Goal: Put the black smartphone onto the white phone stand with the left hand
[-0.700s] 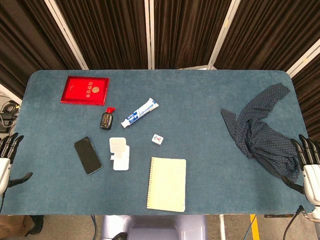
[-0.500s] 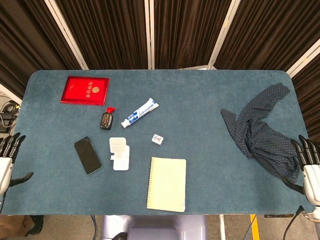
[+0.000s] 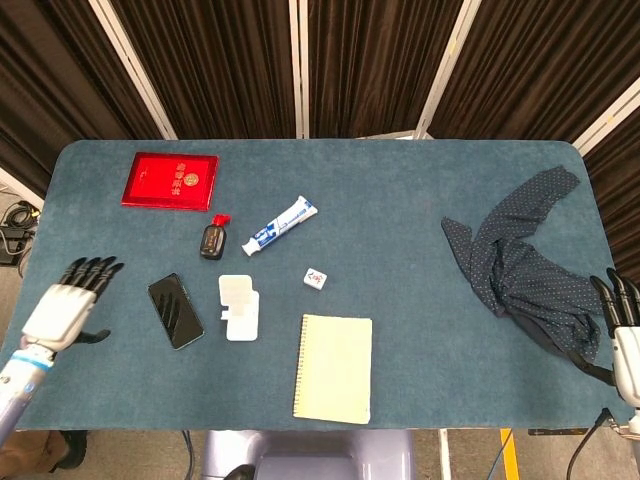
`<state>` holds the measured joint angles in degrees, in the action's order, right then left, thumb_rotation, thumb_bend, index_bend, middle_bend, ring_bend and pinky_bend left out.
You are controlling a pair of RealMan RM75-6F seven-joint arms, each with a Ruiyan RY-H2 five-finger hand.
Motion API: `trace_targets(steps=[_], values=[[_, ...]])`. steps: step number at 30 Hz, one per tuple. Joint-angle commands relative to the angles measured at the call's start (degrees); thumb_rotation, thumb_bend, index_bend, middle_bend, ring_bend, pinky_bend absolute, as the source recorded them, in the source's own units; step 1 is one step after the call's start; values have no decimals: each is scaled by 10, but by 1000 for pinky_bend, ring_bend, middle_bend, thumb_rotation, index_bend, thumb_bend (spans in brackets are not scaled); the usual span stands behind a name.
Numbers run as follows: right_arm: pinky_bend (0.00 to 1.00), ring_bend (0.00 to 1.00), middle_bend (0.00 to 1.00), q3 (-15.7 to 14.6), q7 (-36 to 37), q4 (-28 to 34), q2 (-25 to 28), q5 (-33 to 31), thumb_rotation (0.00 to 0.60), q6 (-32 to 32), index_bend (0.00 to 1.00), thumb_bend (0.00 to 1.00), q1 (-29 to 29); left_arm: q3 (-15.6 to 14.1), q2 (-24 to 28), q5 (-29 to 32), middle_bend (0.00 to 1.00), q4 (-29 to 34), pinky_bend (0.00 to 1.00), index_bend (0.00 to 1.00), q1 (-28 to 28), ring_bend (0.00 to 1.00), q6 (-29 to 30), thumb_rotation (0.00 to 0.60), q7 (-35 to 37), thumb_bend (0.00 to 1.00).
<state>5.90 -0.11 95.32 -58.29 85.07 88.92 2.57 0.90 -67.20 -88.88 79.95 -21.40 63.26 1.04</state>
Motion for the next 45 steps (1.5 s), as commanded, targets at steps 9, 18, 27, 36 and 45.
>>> trace_targets(steps=[9, 18, 27, 36, 45], values=[[0, 0, 0, 4, -19, 1, -7, -17, 600, -16, 0, 0, 6, -60, -81, -128, 38, -165, 147, 118, -103, 83, -61, 600, 55, 0], [0, 0, 0, 4, -18, 2, -6, -17, 600, -17, 0, 0, 6, -79, -120, -139, 53, -201, 151, 140, -125, 92, -80, 600, 34, 0], [0, 0, 0, 5, -12, -1, -5, -20, 600, -19, 0, 0, 7, -82, -145, -129, 66, -215, 160, 165, -141, 108, -94, 600, 16, 0], [0, 0, 0, 5, -5, -1, -3, -21, 600, -23, 0, 0, 7, -88, -154, -125, 309, -217, 319, 384, -152, 313, -97, 600, 8, 0], [0, 0, 0, 4, -2, 0, -2, -18, 600, -21, 0, 0, 7, -93, -145, -122, 475, -212, 383, 586, -146, 448, -67, 600, 1, 0]])
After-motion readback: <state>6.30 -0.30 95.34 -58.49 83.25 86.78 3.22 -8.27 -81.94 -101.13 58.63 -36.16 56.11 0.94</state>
